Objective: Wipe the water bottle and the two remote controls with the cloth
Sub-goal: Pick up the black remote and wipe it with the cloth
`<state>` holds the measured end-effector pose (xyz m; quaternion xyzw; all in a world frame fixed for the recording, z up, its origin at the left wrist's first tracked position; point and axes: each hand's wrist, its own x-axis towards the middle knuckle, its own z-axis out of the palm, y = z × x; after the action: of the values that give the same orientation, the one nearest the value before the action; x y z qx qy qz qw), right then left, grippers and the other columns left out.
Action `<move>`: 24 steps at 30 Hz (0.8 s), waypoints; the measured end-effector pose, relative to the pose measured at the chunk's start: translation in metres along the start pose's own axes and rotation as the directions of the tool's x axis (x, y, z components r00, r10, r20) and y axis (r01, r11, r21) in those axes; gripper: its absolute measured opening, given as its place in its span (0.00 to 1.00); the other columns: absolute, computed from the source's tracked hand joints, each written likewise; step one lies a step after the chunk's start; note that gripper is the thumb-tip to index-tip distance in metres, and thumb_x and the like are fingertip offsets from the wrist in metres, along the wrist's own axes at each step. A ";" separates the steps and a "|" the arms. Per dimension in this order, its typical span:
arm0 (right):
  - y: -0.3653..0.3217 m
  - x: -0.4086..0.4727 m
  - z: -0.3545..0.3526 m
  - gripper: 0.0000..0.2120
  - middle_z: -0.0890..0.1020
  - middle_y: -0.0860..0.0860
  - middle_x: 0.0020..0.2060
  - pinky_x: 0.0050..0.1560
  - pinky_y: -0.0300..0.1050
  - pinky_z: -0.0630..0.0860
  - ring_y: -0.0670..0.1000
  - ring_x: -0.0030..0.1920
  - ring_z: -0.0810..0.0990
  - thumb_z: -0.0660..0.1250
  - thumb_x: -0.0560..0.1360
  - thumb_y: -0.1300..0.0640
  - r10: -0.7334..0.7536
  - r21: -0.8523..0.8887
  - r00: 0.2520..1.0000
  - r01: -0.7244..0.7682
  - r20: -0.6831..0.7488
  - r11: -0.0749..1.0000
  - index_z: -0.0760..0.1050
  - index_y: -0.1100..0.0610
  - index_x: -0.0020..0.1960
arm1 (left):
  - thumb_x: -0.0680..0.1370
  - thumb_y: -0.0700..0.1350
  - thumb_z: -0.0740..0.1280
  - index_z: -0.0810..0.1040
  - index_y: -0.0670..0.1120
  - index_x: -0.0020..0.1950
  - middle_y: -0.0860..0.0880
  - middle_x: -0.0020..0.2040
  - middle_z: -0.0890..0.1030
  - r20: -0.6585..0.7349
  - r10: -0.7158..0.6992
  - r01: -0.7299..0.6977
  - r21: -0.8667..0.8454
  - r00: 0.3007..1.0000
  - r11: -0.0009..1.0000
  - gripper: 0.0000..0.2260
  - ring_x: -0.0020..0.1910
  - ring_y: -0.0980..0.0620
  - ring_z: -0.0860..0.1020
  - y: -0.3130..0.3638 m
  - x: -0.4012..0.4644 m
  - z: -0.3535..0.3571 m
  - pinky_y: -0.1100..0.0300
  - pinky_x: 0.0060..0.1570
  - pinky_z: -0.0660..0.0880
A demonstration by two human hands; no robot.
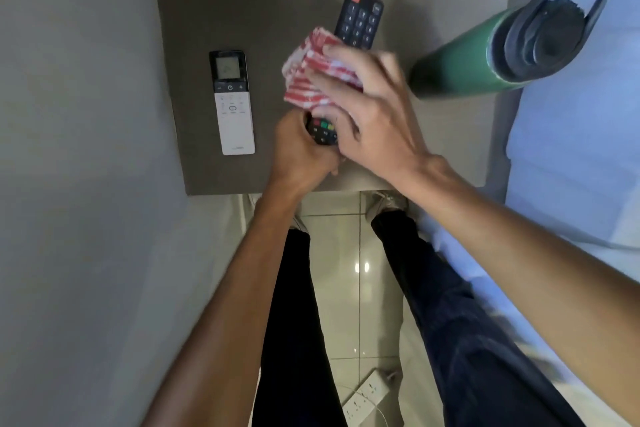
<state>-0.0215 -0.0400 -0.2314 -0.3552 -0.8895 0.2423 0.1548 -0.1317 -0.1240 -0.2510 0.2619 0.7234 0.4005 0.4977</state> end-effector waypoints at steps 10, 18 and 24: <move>-0.023 0.001 -0.004 0.14 0.83 0.64 0.48 0.50 0.44 0.75 0.61 0.51 0.79 0.65 0.80 0.68 -0.111 0.223 0.990 0.088 0.091 0.971 0.85 0.64 0.61 | 0.65 0.29 0.72 0.80 0.47 0.43 0.48 0.30 0.83 -0.051 -0.073 0.067 -0.113 0.996 0.991 0.15 0.22 0.46 0.78 -0.007 -0.013 -0.011 0.58 0.20 0.74; -0.020 -0.009 0.000 0.21 0.81 0.64 0.53 0.46 0.58 0.85 0.64 0.52 0.80 0.69 0.76 0.75 -0.059 0.202 0.966 0.007 0.250 0.979 0.84 0.59 0.64 | 0.68 0.25 0.73 0.79 0.50 0.51 0.50 0.35 0.83 -0.007 -0.156 0.155 -0.112 0.988 0.982 0.21 0.25 0.51 0.78 -0.024 -0.024 -0.021 0.59 0.22 0.74; 0.006 0.005 -0.011 0.25 0.81 0.62 0.53 0.47 0.54 0.83 0.62 0.52 0.79 0.70 0.75 0.72 0.234 0.026 0.966 -0.238 0.107 0.971 0.82 0.53 0.67 | 0.72 0.26 0.72 0.77 0.45 0.60 0.46 0.39 0.80 -0.037 -0.200 0.188 -0.210 0.979 0.959 0.22 0.24 0.54 0.75 -0.029 -0.031 -0.017 0.61 0.21 0.72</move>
<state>-0.0169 -0.0293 -0.2249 -0.4423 -0.8429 0.2940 0.0858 -0.1352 -0.1693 -0.2567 0.1251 0.7145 0.4297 0.5378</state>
